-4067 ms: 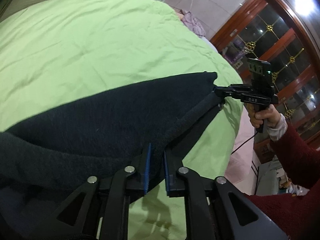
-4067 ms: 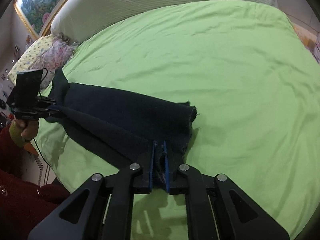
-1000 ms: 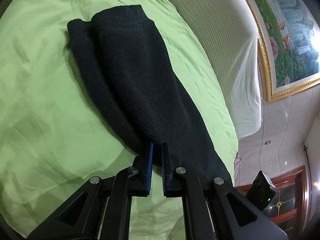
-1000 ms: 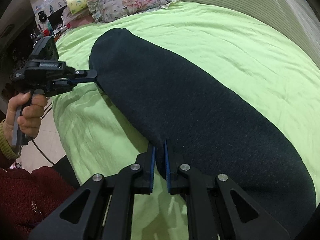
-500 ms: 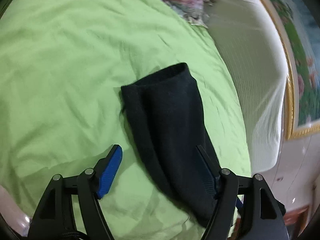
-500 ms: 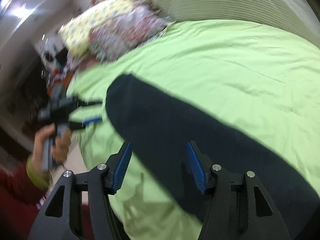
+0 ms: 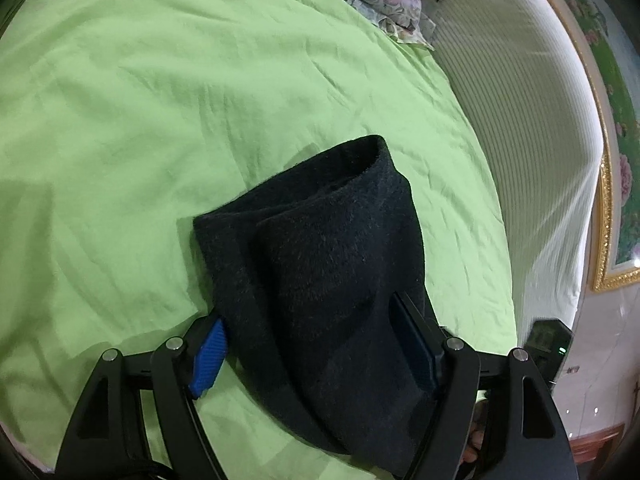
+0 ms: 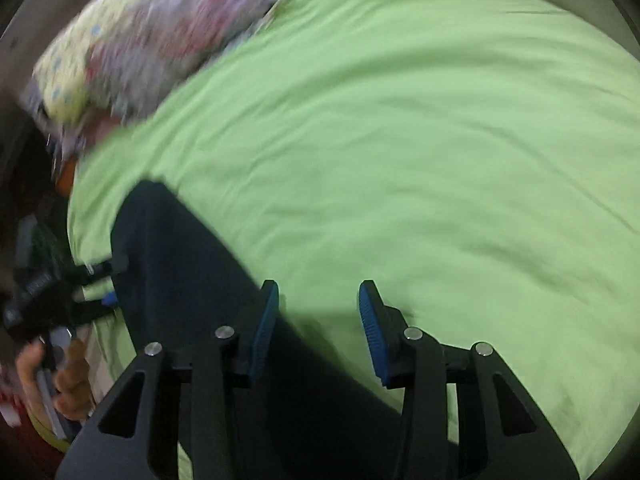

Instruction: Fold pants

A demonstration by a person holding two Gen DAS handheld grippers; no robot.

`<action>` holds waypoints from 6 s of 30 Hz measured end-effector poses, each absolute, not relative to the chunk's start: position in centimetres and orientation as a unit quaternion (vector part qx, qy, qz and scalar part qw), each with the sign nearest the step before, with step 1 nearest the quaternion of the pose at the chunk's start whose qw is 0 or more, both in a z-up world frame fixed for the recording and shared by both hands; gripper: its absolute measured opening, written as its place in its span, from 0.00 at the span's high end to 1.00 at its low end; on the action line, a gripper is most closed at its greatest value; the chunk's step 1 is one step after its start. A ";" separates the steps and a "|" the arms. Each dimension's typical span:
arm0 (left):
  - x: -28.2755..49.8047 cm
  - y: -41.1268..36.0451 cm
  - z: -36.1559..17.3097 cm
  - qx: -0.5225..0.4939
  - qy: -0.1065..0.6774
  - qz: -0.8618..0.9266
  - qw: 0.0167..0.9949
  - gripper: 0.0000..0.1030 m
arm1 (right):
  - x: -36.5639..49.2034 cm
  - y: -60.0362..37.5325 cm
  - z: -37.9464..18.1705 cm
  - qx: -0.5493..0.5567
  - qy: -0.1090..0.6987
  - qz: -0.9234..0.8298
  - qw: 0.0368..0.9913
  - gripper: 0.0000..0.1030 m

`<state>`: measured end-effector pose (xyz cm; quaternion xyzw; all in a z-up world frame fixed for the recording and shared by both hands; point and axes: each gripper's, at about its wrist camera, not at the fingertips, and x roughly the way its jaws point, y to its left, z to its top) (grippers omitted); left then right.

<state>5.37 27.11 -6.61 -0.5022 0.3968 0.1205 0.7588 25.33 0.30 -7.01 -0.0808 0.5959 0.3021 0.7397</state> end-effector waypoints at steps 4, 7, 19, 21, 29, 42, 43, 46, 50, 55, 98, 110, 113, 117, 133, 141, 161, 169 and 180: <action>4.8 27.4 -6.9 -0.511 0.385 0.101 0.762 0.26 | 23.7 1.9 -6.7 -0.142 0.579 0.328 0.732 0.58; 4.7 27.8 -7.2 -0.517 0.380 0.092 0.761 0.26 | 23.4 1.1 -6.4 -0.127 0.592 0.347 0.717 0.58; 5.4 27.0 -7.1 -0.499 0.374 0.079 0.778 0.25 | 22.2 1.7 -7.5 -0.181 0.605 0.379 0.676 0.61; 6.0 26.5 -6.9 -0.486 0.374 0.072 0.787 0.32 | 21.9 1.9 -7.3 -0.180 0.611 0.382 0.670 0.77; 5.2 26.1 -5.7 -0.480 0.340 0.008 0.809 0.85 | 19.4 2.1 -1.7 -0.241 0.514 0.334 0.752 0.93; 1.4 26.3 -1.9 -0.413 0.272 -0.041 0.868 0.87 | 21.5 5.0 -4.4 -0.266 0.425 0.236 0.832 0.93; 1.9 26.7 -2.7 -0.412 0.281 -0.033 0.866 0.87 | 21.9 5.0 -5.2 -0.255 0.433 0.233 0.832 0.93; 2.5 28.2 -4.6 -0.412 0.298 -0.010 0.861 0.87 | 22.9 4.5 -5.8 -0.234 0.444 0.224 0.835 0.92; 3.3 28.7 -5.5 -0.390 0.320 -0.003 0.863 0.86 | 23.2 2.9 -5.0 -0.186 0.460 0.230 0.837 0.88; 2.6 28.0 -4.8 -0.353 0.332 0.016 0.874 0.80 | 21.9 0.5 -2.3 -0.135 0.455 0.232 0.849 0.76; 7.9 -5.6 -5.2 0.181 0.493 -0.354 0.774 0.57 | 3.0 -34.5 -0.6 0.290 0.400 -0.062 0.867 0.61; 8.6 -7.1 -5.7 0.196 0.481 -0.341 0.783 0.64 | 3.0 -34.7 -0.8 0.296 0.395 -0.070 0.867 0.66; 9.7 -6.8 -5.9 0.178 0.492 -0.347 0.779 0.73 | 2.8 -34.4 -0.6 0.280 0.392 -0.074 0.873 0.69; 10.3 -5.9 -5.3 0.169 0.491 -0.357 0.776 0.91 | 2.1 -34.8 0.4 0.272 0.376 -0.083 0.882 0.94; 10.5 -5.3 -2.5 0.109 0.519 -0.406 0.744 0.75 | -0.5 -36.7 0.5 0.290 0.400 -0.093 0.864 0.88; 14.9 -7.1 2.2 0.032 0.499 -0.424 0.755 0.53 | -3.0 -38.3 -1.4 0.375 0.386 -0.102 0.836 0.84; 23.7 -25.5 -0.4 0.042 0.574 -0.478 0.664 0.40 | -2.9 -45.4 -2.9 0.469 0.274 -0.087 0.835 0.90; 25.0 -32.6 -3.8 0.085 0.615 -0.498 0.605 0.40 | -3.2 -44.3 -3.2 0.444 0.294 -0.066 0.843 0.85; 27.0 -33.4 -6.0 0.017 0.626 -0.521 0.580 0.76 | -3.4 -42.4 -3.1 0.422 0.296 -0.056 0.855 0.79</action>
